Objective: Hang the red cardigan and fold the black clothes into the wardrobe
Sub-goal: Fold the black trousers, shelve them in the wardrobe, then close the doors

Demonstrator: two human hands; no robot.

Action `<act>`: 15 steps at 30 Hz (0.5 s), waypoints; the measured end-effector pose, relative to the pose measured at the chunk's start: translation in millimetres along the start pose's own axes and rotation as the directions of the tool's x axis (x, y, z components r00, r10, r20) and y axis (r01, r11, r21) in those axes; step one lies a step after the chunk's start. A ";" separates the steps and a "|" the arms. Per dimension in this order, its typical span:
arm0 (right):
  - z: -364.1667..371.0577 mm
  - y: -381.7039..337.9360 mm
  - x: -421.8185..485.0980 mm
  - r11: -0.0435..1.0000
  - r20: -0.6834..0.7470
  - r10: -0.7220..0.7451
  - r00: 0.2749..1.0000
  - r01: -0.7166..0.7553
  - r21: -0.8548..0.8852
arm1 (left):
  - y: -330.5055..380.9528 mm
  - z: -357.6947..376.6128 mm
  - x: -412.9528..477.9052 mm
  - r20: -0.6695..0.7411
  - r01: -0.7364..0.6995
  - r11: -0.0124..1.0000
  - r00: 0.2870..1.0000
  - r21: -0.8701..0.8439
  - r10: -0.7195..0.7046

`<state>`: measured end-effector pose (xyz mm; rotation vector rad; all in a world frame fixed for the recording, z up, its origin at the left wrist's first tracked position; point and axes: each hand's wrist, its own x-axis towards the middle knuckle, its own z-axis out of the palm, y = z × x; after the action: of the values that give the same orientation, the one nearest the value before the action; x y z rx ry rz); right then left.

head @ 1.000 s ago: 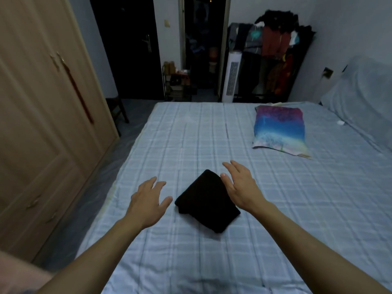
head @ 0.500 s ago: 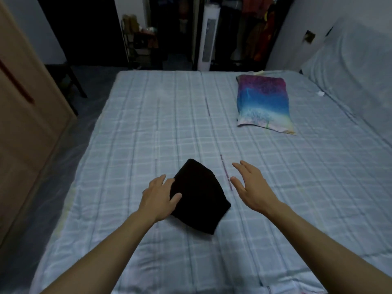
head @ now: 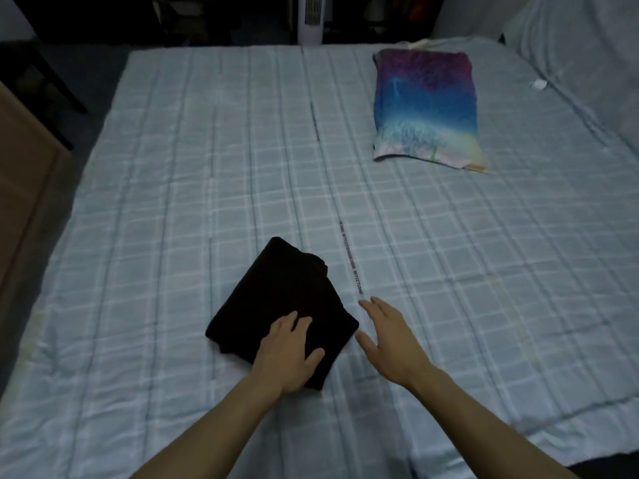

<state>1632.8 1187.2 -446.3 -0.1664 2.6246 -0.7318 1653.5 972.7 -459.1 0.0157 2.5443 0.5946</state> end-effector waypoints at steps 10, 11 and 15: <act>61.0 45.7 71.6 0.968 0.208 -0.210 0.955 0.233 -0.090 | 12.9 78.2 50.3 -0.067 0.143 0.970 0.989 0.195 -0.132; 68.4 48.0 73.9 0.970 0.217 -0.212 0.953 0.233 -0.073 | 12.8 83.5 51.6 -0.079 0.154 0.962 0.987 0.226 -0.140; 87.1 53.6 81.8 0.974 0.171 -0.226 0.959 0.218 0.064 | 17.0 93.3 57.7 -0.106 0.209 0.937 0.977 0.280 -0.186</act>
<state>1594.4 1174.1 -570.8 -0.4969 2.4415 -0.8089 1648.0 1033.6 -551.8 -0.1612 2.6448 0.1429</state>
